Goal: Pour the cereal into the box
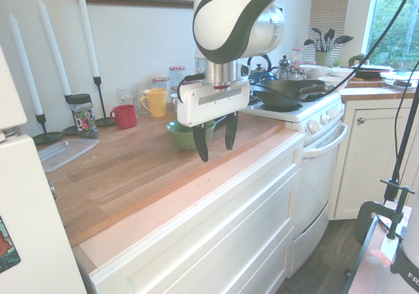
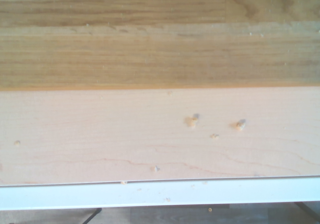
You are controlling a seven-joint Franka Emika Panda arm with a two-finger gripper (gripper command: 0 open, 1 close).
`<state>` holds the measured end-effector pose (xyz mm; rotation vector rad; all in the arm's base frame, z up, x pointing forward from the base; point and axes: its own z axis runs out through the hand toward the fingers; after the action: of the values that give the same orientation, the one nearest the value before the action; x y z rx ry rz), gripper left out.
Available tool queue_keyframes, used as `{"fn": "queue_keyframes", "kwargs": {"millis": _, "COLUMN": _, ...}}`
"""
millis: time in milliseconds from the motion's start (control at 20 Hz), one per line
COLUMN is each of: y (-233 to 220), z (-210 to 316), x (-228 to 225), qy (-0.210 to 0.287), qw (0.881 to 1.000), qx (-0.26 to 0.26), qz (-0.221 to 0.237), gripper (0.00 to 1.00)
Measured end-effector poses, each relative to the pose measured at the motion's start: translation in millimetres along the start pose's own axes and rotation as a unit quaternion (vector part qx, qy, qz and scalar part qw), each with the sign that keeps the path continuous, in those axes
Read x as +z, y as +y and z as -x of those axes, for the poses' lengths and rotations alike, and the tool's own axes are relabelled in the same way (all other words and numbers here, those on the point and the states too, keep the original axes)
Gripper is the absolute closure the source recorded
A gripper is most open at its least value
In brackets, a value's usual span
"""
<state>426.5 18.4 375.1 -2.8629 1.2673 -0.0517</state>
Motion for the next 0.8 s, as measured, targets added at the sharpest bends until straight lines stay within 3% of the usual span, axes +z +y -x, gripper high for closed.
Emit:
{"fn": "queue_keyframes", "kwargs": {"millis": 500, "y": -44.3, "z": -56.9, "x": -42.6, "qy": 0.032, "qw": 0.999, "qx": -0.003, "qz": -0.037, "gripper": 0.00}}
{"fn": "queue_keyframes", "kwargs": {"millis": 800, "y": -80.4, "z": -97.0, "x": -37.5, "qy": 0.060, "qw": 0.998, "qx": 0.004, "qz": -0.013, "gripper": 0.00}}
